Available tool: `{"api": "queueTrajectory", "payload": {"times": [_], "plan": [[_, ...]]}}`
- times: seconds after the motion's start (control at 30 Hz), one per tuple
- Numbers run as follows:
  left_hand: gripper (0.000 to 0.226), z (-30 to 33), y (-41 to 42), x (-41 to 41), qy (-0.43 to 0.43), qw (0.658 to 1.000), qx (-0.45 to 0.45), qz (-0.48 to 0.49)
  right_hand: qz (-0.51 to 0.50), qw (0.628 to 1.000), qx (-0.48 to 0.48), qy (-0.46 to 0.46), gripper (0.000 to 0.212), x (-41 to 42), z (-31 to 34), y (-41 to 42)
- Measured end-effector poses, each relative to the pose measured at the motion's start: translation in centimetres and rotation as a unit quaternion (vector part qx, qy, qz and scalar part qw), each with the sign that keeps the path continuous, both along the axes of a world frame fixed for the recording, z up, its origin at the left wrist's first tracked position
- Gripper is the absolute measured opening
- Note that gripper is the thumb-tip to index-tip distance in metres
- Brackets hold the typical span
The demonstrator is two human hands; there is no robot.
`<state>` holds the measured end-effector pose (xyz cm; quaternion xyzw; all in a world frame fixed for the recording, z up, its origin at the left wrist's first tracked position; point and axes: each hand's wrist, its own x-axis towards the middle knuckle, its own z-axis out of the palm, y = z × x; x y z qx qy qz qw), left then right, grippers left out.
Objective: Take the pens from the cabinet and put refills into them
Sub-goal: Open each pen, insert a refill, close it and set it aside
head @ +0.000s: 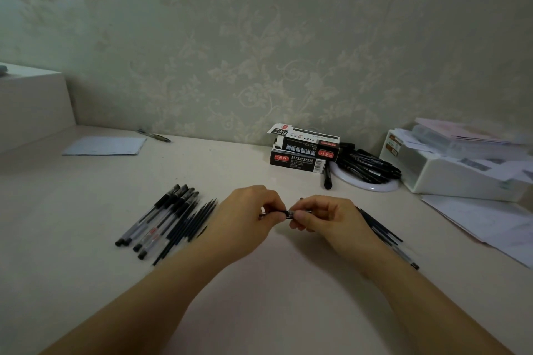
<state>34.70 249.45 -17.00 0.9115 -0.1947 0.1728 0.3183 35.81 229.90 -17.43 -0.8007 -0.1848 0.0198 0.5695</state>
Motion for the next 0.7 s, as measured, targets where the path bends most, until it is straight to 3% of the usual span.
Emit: {"api": "queueTrajectory", "payload": {"times": [0.27,0.43,0.57,0.7], "plan": [[0.005,0.3,0.0,0.1,-0.005,1.000,-0.015,-0.003,0.006,1.000,0.012,-0.017,0.010,0.0,0.1,0.1],[0.006,0.1,-0.1,0.1,-0.002,0.997,-0.073,0.013,-0.037,0.997,-0.004,-0.066,0.013,0.1,-0.1,1.0],[0.008,1.2,3.5,1.4,-0.050,0.980,-0.052,0.186,-0.124,0.980,-0.072,-0.135,0.023,-0.1,-0.2,1.4],[0.017,1.8,9.9,2.1,-0.010,0.931,-0.023,0.364,-0.142,0.971,-0.104,-0.164,0.022,-0.1,-0.3,1.0]]}}
